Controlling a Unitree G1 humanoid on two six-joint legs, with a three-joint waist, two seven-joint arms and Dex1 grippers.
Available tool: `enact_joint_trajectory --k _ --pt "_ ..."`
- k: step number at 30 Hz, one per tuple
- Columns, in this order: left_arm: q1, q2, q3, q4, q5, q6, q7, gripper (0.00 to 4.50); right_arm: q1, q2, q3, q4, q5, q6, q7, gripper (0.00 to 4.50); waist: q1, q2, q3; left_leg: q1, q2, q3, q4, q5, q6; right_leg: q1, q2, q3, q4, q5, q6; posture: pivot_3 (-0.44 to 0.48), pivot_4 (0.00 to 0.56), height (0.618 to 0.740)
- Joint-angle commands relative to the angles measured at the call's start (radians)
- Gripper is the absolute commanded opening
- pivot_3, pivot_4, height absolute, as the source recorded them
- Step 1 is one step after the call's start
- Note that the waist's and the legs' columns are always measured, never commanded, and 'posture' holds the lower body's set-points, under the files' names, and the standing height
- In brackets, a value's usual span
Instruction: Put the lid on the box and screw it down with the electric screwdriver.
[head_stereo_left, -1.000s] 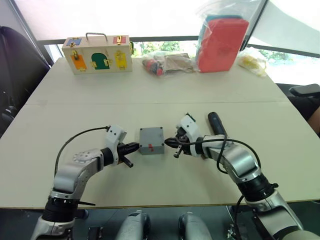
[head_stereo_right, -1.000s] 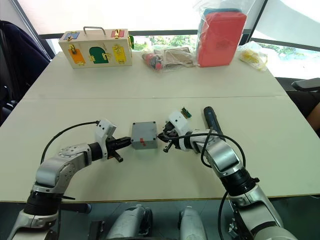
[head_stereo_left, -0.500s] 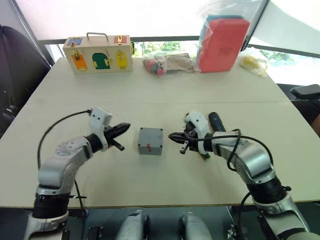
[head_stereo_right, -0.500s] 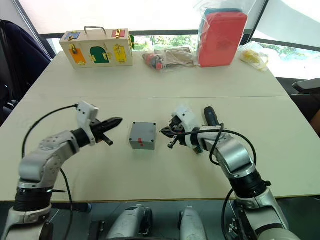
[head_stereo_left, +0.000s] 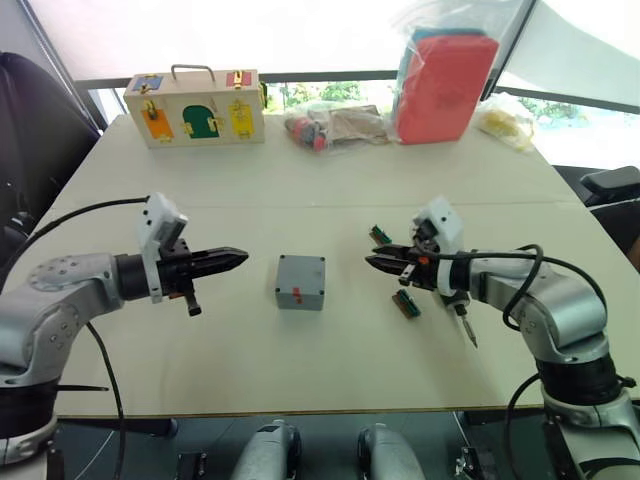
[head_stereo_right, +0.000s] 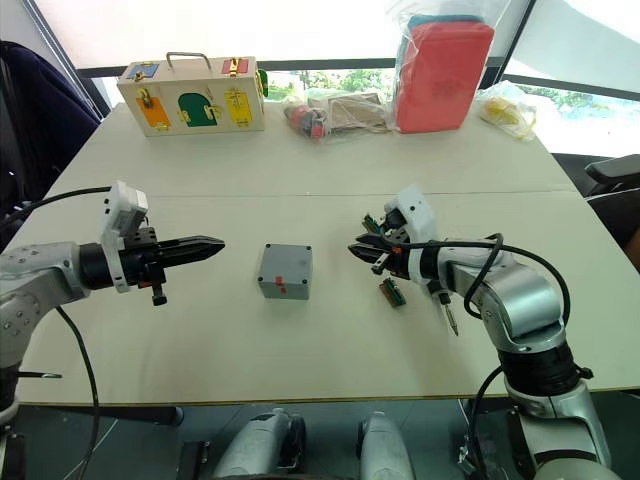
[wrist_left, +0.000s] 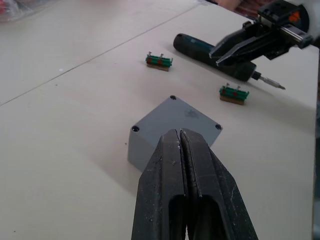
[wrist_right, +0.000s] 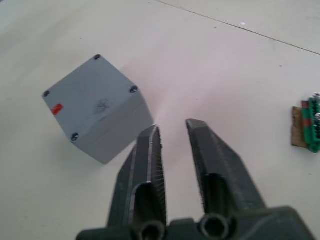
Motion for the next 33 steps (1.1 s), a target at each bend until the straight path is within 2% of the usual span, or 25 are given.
enact_joint_trajectory --k 1,3,6,14,24,33 --pt "-0.048 0.0 -0.041 -0.012 0.008 -0.043 -0.017 0.0 -0.021 -0.012 -0.02 0.005 -0.014 -0.05 -0.014 2.62 0.003 0.0 0.0 0.0 0.0 0.0 0.0 0.0 0.0 0.0 0.0 0.0 0.0 0.0 0.0 0.0 0.15 0.74" --pt "-0.063 -0.004 -0.073 0.001 0.027 -0.062 -0.02 0.0 -0.023 -0.011 -0.013 0.033 -0.035 -0.078 -0.028 3.51 0.002 0.0 0.0 0.0 0.0 0.0 0.0 0.0 0.0 0.001 0.0 0.0 -0.001 0.0 0.0 0.0 0.15 0.74" --pt "-0.07 -0.003 -0.11 0.011 0.05 -0.085 -0.032 0.0 -0.024 -0.005 -0.01 0.061 -0.051 -0.098 -0.044 4.46 0.001 0.0 0.0 0.0 0.0 0.0 0.0 0.0 0.0 0.0 0.001 0.0 -0.001 0.0 0.0 0.0 0.15 0.74" --pt "-0.043 0.005 -0.146 -0.027 0.071 -0.112 -0.049 0.0 0.001 0.003 -0.018 0.045 -0.036 -0.082 -0.06 4.46 0.0 0.0 0.0 -0.001 0.0 0.0 0.0 0.0 0.0 0.0 0.001 0.0 -0.001 0.001 0.001 0.0 0.15 0.74" --pt "-0.097 -0.018 -0.175 0.024 0.065 -0.123 -0.087 0.0 0.021 0.012 -0.049 0.0 0.01 -0.029 -0.089 4.46 0.003 0.0 0.0 -0.001 0.0 0.0 0.0 0.0 0.0 0.001 0.001 0.0 -0.001 0.001 0.002 0.0 0.15 0.74" --pt "-0.087 0.006 -0.129 -0.039 0.004 -0.075 -0.082 0.0 0.014 0.025 -0.078 0.037 0.025 -0.036 -0.108 4.46 0.001 0.0 0.001 -0.001 0.0 0.0 0.0 0.0 0.001 0.001 0.004 0.0 -0.001 0.002 0.003 0.0 0.15 0.74"
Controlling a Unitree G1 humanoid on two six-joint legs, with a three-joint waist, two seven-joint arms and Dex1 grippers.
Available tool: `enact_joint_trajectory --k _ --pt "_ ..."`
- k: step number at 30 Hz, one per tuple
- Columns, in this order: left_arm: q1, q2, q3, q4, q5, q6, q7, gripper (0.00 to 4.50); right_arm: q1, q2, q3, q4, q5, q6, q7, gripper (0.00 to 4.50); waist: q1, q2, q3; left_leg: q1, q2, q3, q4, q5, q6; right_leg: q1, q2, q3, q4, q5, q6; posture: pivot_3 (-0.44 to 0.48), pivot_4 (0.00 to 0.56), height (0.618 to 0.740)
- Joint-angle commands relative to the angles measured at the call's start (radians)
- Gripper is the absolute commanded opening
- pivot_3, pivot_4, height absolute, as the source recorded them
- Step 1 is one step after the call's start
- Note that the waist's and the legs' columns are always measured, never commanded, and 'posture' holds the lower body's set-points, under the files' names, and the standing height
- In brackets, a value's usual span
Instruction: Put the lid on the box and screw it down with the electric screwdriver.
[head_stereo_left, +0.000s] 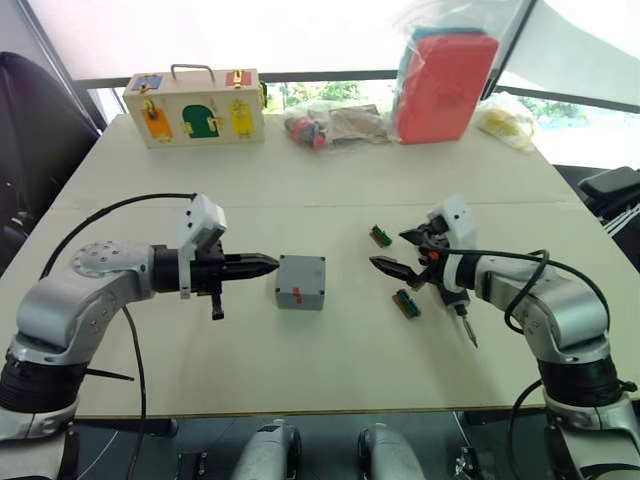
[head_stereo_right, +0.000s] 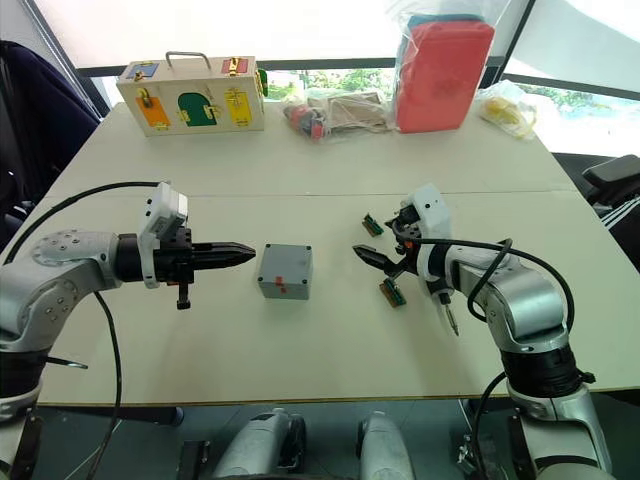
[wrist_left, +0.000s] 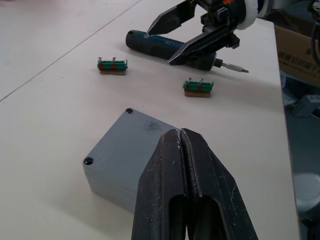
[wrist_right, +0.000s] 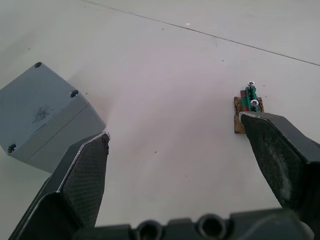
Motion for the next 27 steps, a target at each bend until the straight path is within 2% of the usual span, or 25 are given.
enact_joint_trajectory --k 1,17,21,27 --pt "0.006 0.027 0.05 -0.057 -0.036 0.012 0.0 0.0 -0.012 0.002 -0.054 -0.005 0.029 -0.007 0.001 4.46 0.0 0.0 0.0 0.0 0.0 0.0 0.0 0.0 0.0 0.0 0.0 0.0 0.0 0.0 0.0 0.0 0.15 0.74" --pt "0.059 0.017 0.012 -0.056 0.029 -0.028 0.023 0.0 0.03 -0.049 -0.005 0.035 -0.032 -0.031 0.006 4.46 0.001 0.0 0.0 0.0 0.0 0.0 0.0 0.0 0.0 0.0 0.001 0.0 0.0 0.0 0.0 0.0 0.15 0.74" --pt "0.067 0.019 0.021 -0.094 -0.009 0.0 0.025 0.0 0.131 -0.09 -0.062 -0.068 0.022 -0.026 0.052 4.46 0.006 0.0 0.0 0.0 0.0 0.0 0.001 0.0 0.0 0.001 0.001 -0.001 0.0 0.0 0.001 0.0 0.15 0.74" --pt "0.088 0.045 -0.011 -0.11 0.007 -0.012 -0.004 0.0 0.278 -0.105 -0.155 -0.196 0.093 -0.02 0.072 4.46 0.001 0.0 0.0 0.0 0.0 0.0 0.002 0.0 0.001 0.001 0.001 -0.001 0.0 0.0 0.0 0.0 0.15 0.74"
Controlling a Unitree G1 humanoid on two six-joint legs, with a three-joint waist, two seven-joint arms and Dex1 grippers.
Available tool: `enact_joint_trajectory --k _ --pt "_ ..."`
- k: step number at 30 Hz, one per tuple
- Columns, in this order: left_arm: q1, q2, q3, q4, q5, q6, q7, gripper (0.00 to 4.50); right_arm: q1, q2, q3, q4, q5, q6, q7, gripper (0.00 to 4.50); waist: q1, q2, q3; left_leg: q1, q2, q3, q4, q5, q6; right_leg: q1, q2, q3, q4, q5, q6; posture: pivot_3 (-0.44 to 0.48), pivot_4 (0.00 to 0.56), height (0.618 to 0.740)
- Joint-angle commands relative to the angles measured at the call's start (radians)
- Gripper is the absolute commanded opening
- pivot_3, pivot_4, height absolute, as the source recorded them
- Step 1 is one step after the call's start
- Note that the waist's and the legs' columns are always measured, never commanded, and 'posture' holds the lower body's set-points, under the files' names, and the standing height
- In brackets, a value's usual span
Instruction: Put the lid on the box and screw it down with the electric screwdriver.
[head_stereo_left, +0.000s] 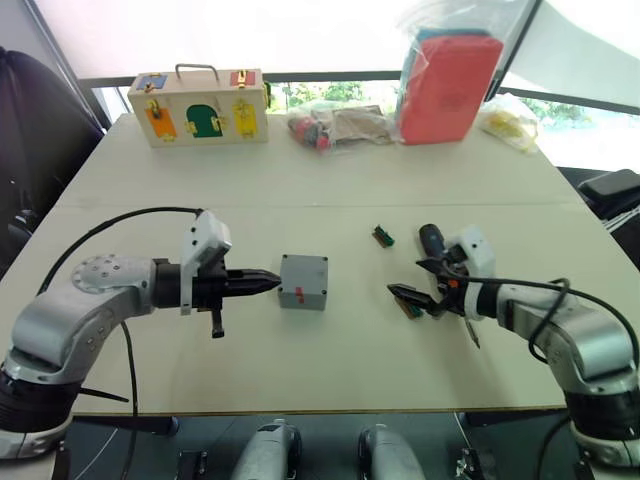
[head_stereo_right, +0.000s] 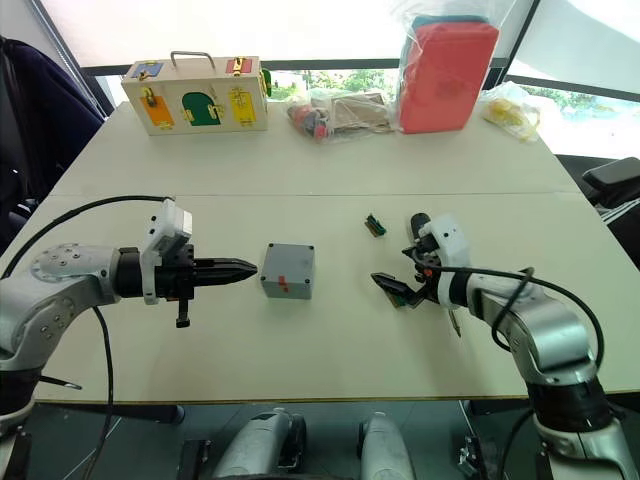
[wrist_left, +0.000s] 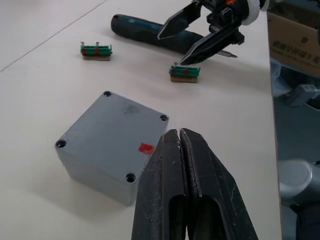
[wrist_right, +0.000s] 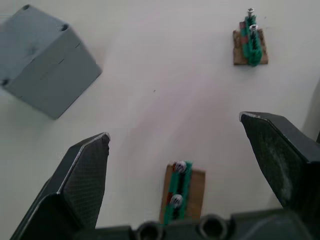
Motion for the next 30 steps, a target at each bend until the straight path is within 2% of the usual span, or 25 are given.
enact_joint_trajectory --k 1,8,10,14,29,30 --pt "0.005 0.015 -0.004 -0.023 0.002 -0.013 -0.018 0.0 0.053 -0.024 -0.05 -0.071 0.016 -0.006 -0.009 4.46 0.0 0.0 0.0 0.0 0.0 0.0 0.0 0.0 0.0 0.0 0.0 0.0 0.0 0.0 0.0 0.0 0.15 0.74" --pt "-0.011 0.008 -0.034 -0.008 0.026 -0.028 -0.026 0.0 0.106 -0.004 -0.025 -0.066 -0.015 -0.036 -0.069 4.46 0.002 0.0 0.0 0.0 0.001 0.0 0.0 0.0 0.0 0.0 0.0 0.0 -0.001 -0.001 -0.003 0.0 0.15 0.74" --pt "-0.014 0.007 -0.035 -0.008 0.027 -0.028 -0.025 0.0 0.118 -0.005 -0.02 -0.061 -0.033 -0.055 -0.082 4.02 0.003 0.0 0.0 0.0 0.001 0.0 0.0 0.0 0.0 0.0 0.0 0.0 -0.001 -0.001 -0.003 0.0 0.15 0.74" --pt "-0.012 0.002 -0.028 -0.02 0.018 -0.02 -0.016 0.0 0.146 -0.014 -0.015 -0.064 -0.048 -0.071 -0.089 2.84 0.002 0.0 0.0 0.0 0.001 0.0 0.0 0.0 0.0 0.0 0.0 0.0 -0.001 -0.001 -0.003 0.0 0.15 0.74" --pt "-0.024 -0.028 -0.027 -0.02 0.018 -0.026 0.014 0.0 0.155 0.007 0.018 -0.091 -0.048 -0.039 -0.139 2.84 0.002 0.0 0.0 0.0 0.001 0.0 0.0 0.0 0.0 0.0 0.001 0.0 0.0 0.0 0.0 0.0 0.15 0.74" --pt "-0.023 -0.029 -0.027 -0.02 0.019 -0.027 0.015 0.0 0.154 0.008 0.019 -0.091 -0.046 -0.038 -0.14 2.57 0.002 0.0 0.0 0.0 0.0 0.0 0.0 0.0 0.0 0.0 0.001 0.0 0.0 0.0 0.0 0.0 0.15 0.74"
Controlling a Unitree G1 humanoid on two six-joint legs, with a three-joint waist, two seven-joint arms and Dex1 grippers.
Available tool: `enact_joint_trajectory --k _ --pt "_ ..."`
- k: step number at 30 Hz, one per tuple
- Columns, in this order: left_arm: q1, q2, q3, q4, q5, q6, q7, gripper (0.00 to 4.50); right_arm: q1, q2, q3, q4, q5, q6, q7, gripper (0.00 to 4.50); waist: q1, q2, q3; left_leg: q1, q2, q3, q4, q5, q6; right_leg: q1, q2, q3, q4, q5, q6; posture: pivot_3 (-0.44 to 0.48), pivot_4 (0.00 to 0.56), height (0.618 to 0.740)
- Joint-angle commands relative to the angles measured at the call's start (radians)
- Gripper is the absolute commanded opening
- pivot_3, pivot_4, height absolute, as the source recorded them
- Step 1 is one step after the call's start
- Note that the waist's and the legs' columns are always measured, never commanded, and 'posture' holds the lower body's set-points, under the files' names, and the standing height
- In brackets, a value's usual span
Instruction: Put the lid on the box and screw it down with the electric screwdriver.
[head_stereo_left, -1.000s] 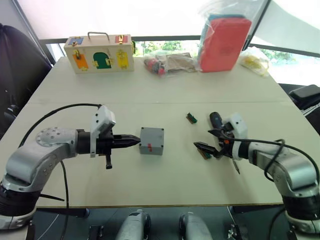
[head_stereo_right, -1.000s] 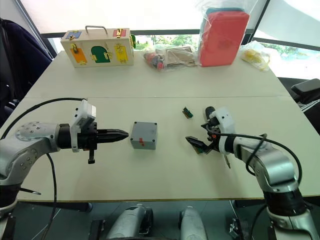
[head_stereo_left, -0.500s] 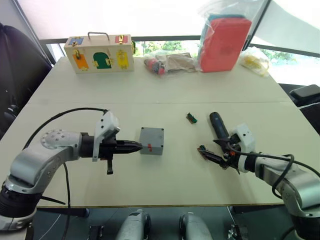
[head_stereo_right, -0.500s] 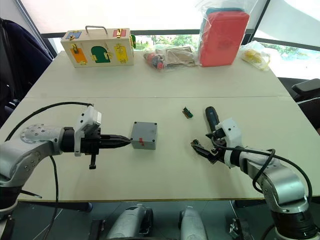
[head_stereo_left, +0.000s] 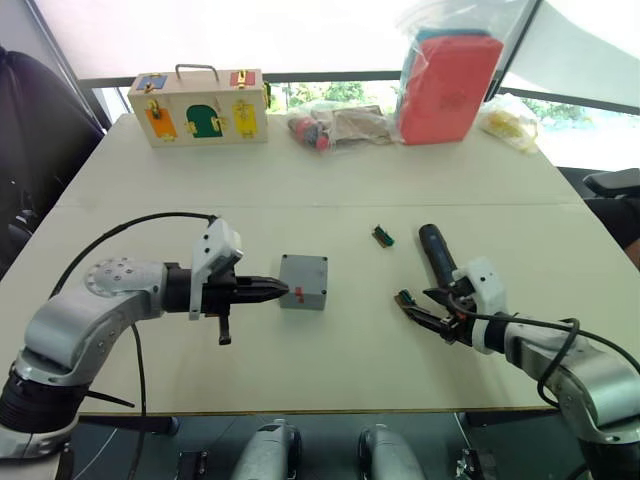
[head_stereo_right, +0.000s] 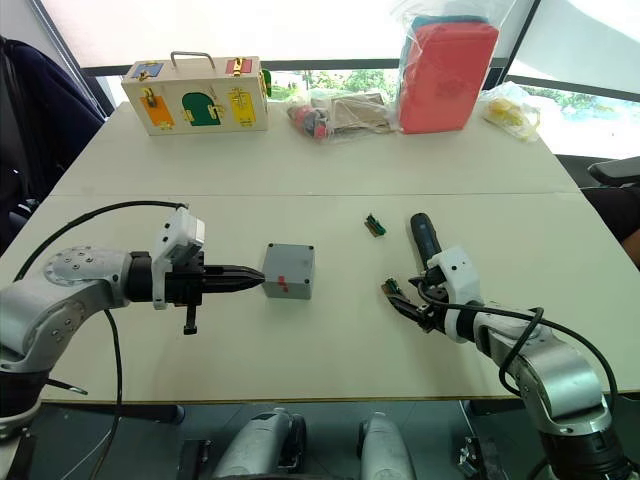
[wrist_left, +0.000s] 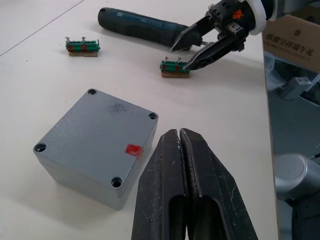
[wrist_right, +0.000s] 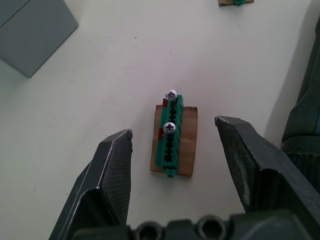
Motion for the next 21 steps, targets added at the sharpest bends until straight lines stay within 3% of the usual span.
enact_joint_trajectory --k 1,2,7,8,21 --pt "-0.01 -0.001 0.016 -0.023 -0.004 -0.017 0.006 0.0 -0.004 0.005 -0.011 -0.039 0.006 0.0 -0.008 2.34 0.0 0.0 0.0 0.0 0.0 0.0 0.0 0.0 0.0 0.0 0.0 0.0 0.0 0.0 0.0 0.0 0.15 0.74" --pt "-0.009 -0.002 0.016 -0.023 -0.004 -0.018 0.007 0.0 -0.005 0.008 -0.012 -0.039 0.008 0.0 -0.009 2.14 0.0 0.0 0.0 0.0 0.0 0.0 0.0 0.0 0.0 0.0 0.0 0.0 0.0 0.0 0.0 0.0 0.15 0.74" --pt "-0.008 -0.004 0.011 -0.022 0.001 -0.021 0.009 0.0 -0.007 0.014 -0.017 -0.042 0.017 0.007 -0.01 0.24 0.0 0.0 0.0 0.0 0.0 0.0 0.0 0.0 0.0 0.0 0.0 0.0 0.0 0.0 0.0 0.0 0.15 0.74" --pt "-0.008 -0.005 0.009 -0.021 0.003 -0.022 0.008 0.0 -0.006 0.015 -0.017 -0.043 0.017 0.008 -0.01 0.1 0.0 0.0 0.0 0.0 0.0 0.0 0.0 0.0 0.0 0.0 0.0 0.0 0.0 0.0 0.0 0.0 0.15 0.74" --pt "-0.008 -0.01 0.0 -0.009 0.022 -0.035 0.004 0.0 -0.008 0.025 -0.017 -0.046 0.016 0.006 -0.016 0.1 0.0 0.0 0.0 0.0 0.0 0.0 0.0 0.0 0.0 0.0 0.001 -0.001 0.0 0.0 0.001 0.0 0.15 0.74"
